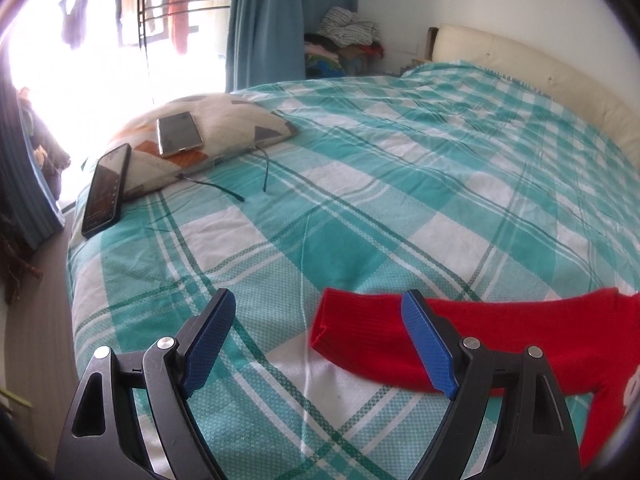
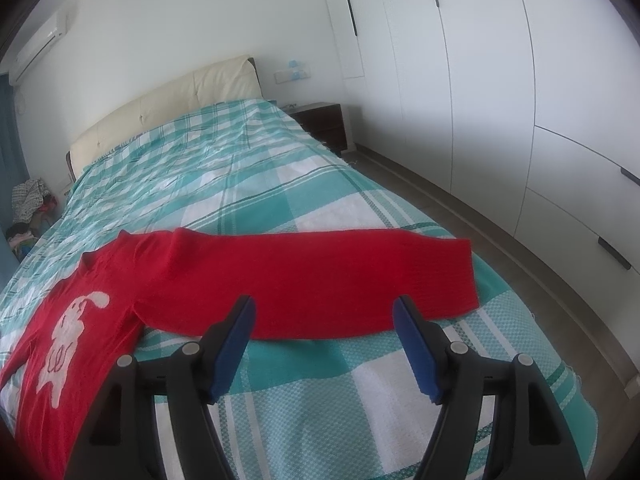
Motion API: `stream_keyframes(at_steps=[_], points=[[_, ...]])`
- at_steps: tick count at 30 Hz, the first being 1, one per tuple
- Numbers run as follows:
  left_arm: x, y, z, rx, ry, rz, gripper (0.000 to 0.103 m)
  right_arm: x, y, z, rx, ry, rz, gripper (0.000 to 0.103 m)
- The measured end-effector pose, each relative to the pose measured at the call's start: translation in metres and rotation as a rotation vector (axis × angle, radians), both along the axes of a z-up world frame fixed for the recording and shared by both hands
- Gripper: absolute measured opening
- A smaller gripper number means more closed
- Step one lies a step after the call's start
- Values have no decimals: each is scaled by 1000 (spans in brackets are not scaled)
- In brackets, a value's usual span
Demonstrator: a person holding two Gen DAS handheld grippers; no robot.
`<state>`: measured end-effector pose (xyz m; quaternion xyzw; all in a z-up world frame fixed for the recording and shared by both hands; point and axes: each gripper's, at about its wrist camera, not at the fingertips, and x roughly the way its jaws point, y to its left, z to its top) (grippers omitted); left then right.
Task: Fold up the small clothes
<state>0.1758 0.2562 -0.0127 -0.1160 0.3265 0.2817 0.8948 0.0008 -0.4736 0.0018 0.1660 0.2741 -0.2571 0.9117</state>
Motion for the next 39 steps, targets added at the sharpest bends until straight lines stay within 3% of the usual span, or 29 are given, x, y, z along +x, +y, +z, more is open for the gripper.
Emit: stream_keyframes(at_steps=[18, 31, 39], points=[[-2, -7, 1, 3, -15, -18, 87, 0, 0, 0, 5, -6, -3, 71], [6, -47, 4, 26, -44, -204, 91, -1, -2, -2, 4, 0, -7, 71], [7, -60, 2, 37, -36, -258, 91, -1, -2, -2, 6, 2, -8, 71]])
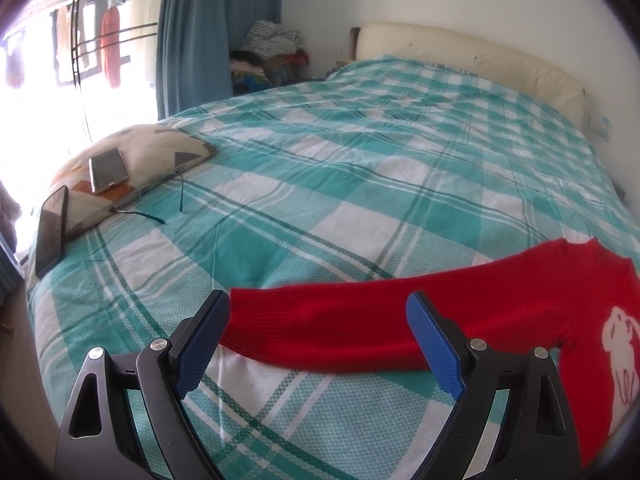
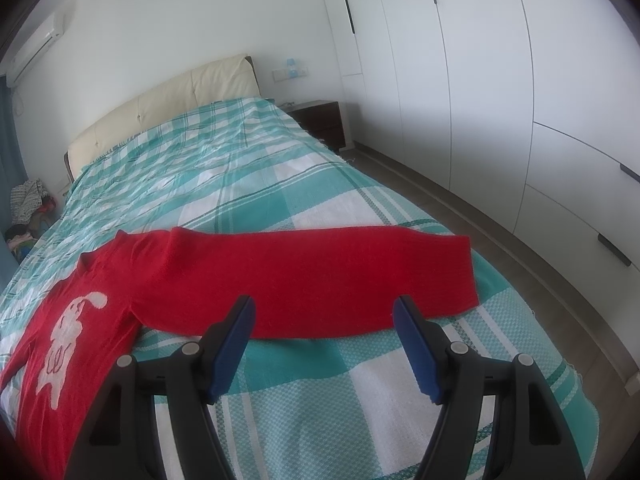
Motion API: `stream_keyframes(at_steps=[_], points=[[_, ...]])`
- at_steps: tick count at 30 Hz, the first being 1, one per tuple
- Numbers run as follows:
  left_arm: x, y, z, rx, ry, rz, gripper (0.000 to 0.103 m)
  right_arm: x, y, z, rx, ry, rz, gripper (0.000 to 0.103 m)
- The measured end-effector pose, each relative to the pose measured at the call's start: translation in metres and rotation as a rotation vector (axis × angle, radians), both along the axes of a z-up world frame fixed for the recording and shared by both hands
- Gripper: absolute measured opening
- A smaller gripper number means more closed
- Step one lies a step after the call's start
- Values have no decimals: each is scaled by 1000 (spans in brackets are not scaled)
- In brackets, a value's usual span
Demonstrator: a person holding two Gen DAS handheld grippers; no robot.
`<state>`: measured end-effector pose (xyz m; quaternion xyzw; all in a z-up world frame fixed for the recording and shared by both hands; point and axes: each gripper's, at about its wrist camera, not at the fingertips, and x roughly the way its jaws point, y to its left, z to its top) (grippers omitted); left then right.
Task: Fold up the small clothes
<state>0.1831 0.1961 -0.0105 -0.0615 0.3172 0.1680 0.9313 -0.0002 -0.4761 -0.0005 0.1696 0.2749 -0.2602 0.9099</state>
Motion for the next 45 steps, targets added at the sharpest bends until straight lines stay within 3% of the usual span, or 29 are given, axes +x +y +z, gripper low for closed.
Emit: stream_keyframes(at_steps=[15, 45], points=[[3, -19, -3, 35, 10, -62, 91, 1, -1, -4, 12, 2, -4, 71], [3, -23, -4, 40, 17, -64, 91, 0, -4, -4, 21, 0, -5, 71]])
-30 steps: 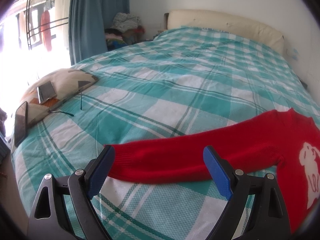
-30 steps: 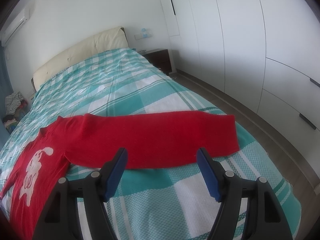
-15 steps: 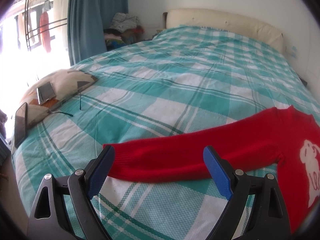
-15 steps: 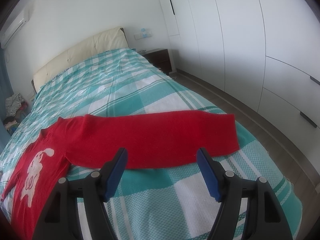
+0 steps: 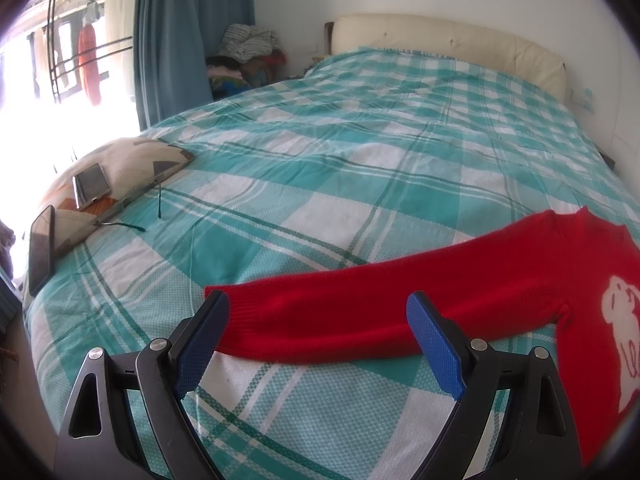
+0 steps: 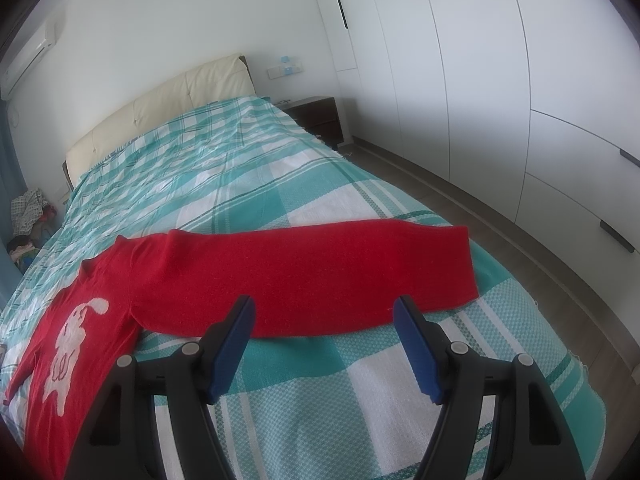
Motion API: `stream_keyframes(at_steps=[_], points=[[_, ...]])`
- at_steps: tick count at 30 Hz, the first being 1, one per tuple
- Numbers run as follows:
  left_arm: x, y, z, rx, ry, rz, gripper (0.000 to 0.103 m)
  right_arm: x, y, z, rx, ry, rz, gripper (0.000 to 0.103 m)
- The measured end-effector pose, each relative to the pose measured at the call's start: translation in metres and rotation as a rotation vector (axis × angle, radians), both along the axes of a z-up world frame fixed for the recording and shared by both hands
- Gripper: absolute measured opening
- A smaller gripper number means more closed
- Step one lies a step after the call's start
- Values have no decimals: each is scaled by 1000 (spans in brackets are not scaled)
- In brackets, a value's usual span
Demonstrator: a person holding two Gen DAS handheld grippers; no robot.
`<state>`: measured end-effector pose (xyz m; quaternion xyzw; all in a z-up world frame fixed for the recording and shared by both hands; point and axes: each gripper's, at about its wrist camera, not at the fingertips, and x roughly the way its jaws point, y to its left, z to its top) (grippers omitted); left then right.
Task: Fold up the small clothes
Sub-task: 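Roll the right tool and grasp the red sweater's side edge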
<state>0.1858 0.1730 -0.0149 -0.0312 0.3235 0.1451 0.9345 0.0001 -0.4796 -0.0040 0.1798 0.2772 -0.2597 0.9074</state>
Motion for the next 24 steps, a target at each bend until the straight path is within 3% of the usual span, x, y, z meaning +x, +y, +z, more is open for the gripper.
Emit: stream_keyframes(at_steps=[14, 19, 24], points=[[-1, 0, 0, -17, -3, -1, 91, -5, 2, 1, 16, -16, -13, 71], [-2, 10, 0, -74, -12, -5, 92, -36, -38, 8, 177, -148, -93, 71], [0, 19, -2, -140, 3, 3, 92, -79, -84, -2, 465, -294, -187, 71]])
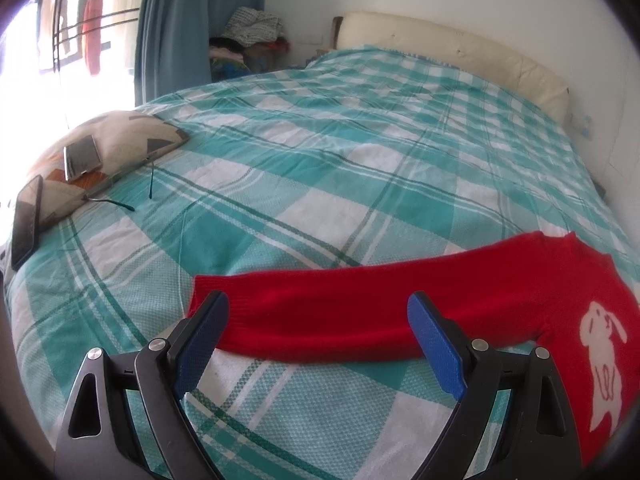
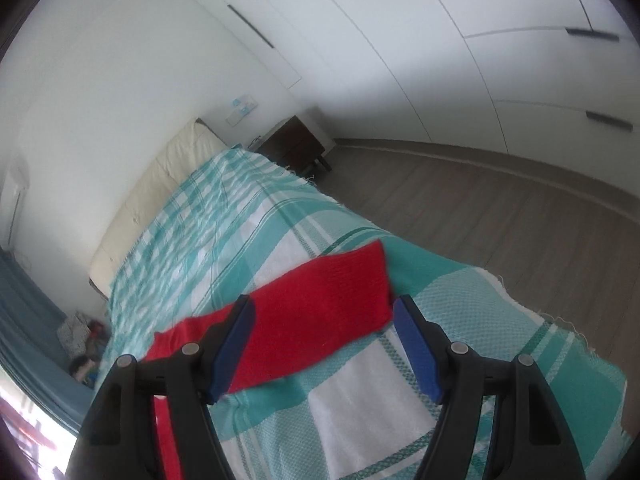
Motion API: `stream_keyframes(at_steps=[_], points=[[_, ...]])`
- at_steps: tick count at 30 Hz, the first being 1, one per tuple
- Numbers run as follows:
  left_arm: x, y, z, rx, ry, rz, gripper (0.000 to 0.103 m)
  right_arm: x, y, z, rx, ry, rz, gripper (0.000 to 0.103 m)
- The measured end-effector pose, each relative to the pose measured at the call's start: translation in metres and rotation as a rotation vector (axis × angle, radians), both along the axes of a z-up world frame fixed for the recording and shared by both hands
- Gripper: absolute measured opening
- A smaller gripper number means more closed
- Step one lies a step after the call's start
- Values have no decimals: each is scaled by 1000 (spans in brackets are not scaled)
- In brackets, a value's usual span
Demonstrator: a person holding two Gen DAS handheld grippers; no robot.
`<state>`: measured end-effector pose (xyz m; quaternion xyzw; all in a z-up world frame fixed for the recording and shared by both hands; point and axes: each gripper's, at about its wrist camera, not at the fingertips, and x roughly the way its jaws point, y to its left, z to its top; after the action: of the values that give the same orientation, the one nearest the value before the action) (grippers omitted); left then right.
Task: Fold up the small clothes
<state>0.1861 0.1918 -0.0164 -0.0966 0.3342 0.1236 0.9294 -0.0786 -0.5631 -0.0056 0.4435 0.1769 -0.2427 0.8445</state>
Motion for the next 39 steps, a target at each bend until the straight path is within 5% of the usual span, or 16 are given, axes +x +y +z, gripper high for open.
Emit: stream_keyframes(at_steps=[6, 12, 15, 19, 22, 26, 34, 39], points=[[1, 0, -4, 1, 23, 1, 92, 16, -14, -32, 224, -26, 85, 71], [2, -1, -5, 9, 30, 1, 92, 46, -16, -46, 268, -15, 114, 69], [2, -1, -5, 16, 36, -3, 92, 64, -15, -56, 271, 29, 128, 55], [3, -2, -6, 22, 39, -4, 92, 73, -18, -72, 305, 44, 100, 15], [5, -6, -8, 33, 50, -11, 92, 78, -18, -78, 351, 10, 94, 3], [5, -10, -5, 39, 42, -27, 92, 99, 2, -19, 116, 69, 130, 4], [7, -13, 3, 18, 13, -49, 92, 212, 129, 160, -263, -62, 488, 4], [4, -5, 5, -7, 9, -37, 92, 289, 247, 185, -344, -49, 735, 4]])
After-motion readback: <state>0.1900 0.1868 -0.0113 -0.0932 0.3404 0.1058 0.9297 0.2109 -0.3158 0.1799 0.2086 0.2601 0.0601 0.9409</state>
